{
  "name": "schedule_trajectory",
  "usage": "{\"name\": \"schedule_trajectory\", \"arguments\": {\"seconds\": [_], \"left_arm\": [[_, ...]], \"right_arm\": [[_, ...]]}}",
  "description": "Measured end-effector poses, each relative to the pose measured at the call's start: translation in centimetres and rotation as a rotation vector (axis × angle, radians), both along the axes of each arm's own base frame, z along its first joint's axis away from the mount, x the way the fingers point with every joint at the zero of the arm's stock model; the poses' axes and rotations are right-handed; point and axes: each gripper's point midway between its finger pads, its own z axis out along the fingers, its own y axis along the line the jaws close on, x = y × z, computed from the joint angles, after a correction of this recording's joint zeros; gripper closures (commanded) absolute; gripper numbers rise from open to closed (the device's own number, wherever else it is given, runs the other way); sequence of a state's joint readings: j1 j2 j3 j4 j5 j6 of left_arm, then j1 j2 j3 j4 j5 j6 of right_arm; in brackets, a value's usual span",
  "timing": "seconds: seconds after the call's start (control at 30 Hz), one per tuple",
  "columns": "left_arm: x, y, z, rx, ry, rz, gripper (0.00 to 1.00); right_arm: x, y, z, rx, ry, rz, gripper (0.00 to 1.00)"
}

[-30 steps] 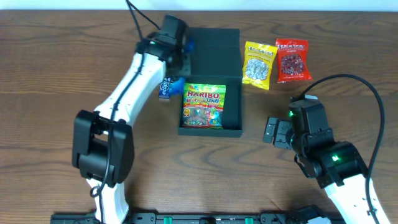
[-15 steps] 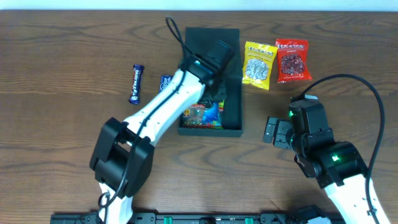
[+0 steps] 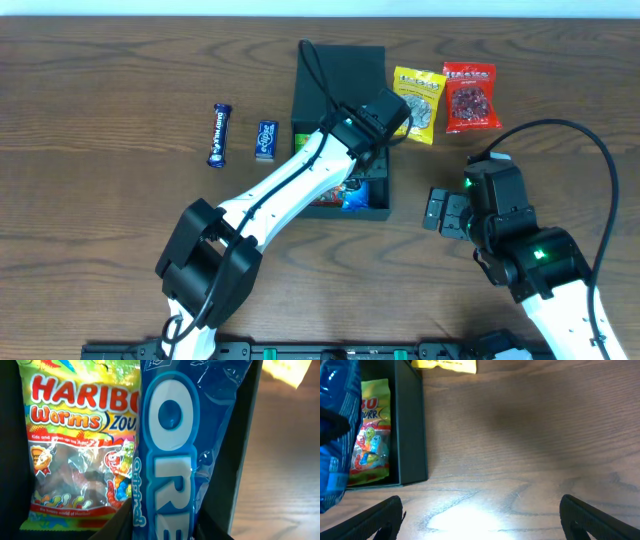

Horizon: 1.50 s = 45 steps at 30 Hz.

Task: Pack container
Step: 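Carry the Oreo pack into the box beside the Haribo bag, release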

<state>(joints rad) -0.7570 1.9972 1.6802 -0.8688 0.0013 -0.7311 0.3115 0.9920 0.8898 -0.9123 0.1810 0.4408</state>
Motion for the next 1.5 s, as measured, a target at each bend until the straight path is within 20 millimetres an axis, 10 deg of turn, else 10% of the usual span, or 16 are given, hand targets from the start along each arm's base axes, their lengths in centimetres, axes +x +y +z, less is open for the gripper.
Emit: {"name": "schedule_trajectory", "arguments": {"seconds": [0.6, 0.63, 0.67, 0.7, 1.2, 1.5], "left_arm": [[1.2, -1.9, 0.8, -0.099, -0.036, 0.042, 0.91], [1.1, -2.0, 0.8, -0.107, -0.029, 0.038, 0.69], [1.0, -2.1, 0.7, -0.111, -0.025, 0.038, 0.24], [1.0, -2.1, 0.7, -0.114, -0.022, 0.037, 0.07], [1.0, -1.5, 0.6, -0.037, -0.062, -0.146, 0.05], [5.3, 5.5, 3.3, 0.073, -0.161, -0.096, 0.03]], "right_arm": [[0.0, 0.0, 0.0, 0.0, 0.0, 0.0, 0.01], [0.0, 0.0, 0.0, 0.0, 0.0, 0.0, 0.01], [0.0, 0.0, 0.0, 0.0, 0.0, 0.0, 0.01], [0.0, 0.0, 0.0, 0.0, 0.0, 0.0, 0.01], [0.0, 0.0, 0.0, 0.0, 0.0, 0.0, 0.01], [0.1, 0.0, 0.1, 0.001, -0.004, 0.0, 0.01]]}}
